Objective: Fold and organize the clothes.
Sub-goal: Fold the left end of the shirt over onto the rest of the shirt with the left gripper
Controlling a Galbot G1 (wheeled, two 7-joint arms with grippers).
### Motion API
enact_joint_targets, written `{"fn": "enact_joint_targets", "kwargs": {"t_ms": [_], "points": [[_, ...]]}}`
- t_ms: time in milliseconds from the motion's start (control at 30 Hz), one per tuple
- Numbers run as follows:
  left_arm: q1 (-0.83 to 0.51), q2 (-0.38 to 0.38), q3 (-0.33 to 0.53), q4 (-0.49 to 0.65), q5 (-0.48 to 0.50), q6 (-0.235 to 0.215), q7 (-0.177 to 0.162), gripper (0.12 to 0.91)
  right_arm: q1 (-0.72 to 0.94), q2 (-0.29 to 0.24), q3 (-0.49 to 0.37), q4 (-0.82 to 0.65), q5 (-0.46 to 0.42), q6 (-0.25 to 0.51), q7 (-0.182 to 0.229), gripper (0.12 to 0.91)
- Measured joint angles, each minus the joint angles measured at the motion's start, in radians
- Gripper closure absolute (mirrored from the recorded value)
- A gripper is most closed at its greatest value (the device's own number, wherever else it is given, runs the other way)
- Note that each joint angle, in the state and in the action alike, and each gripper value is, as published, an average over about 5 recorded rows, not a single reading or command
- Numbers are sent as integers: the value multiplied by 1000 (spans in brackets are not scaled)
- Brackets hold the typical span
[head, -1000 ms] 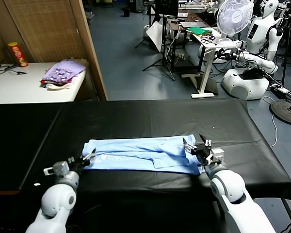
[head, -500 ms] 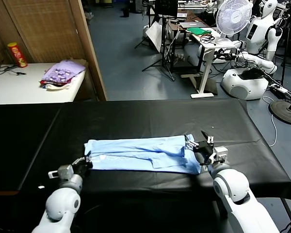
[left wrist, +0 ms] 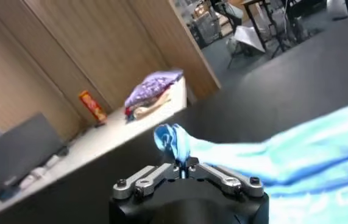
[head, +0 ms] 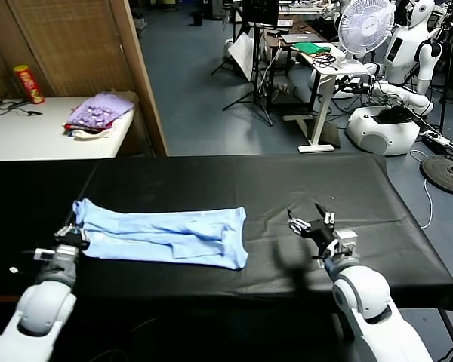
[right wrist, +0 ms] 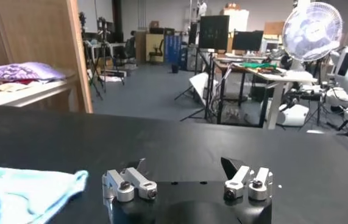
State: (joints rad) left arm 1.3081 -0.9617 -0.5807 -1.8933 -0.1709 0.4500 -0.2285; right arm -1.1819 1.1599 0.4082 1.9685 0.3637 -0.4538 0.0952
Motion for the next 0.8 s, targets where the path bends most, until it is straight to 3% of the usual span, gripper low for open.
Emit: {"fn": "enact_joint_targets", "kwargs": {"t_ms": [100, 233, 333, 500, 800], "points": [[-16, -36, 53, -72, -94, 48, -51, 873, -15, -2, 12, 11, -11, -5, 3, 227], [-52, -102, 142, -152, -290, 101, -124, 873, -38, -10, 32, 26, -27, -10, 5, 227], [-84, -155, 198, -184, -439, 115, -162, 873, -57, -12, 49, 35, -36, -14, 8, 227], [-131, -242, 276, -195, -533, 104, -169, 873, -80, -3, 70, 41, -52, -16, 11, 227], [-161, -343, 357, -178, -558, 95, -156, 873, -87, 13, 78, 36, -62, -16, 11, 227]]}}
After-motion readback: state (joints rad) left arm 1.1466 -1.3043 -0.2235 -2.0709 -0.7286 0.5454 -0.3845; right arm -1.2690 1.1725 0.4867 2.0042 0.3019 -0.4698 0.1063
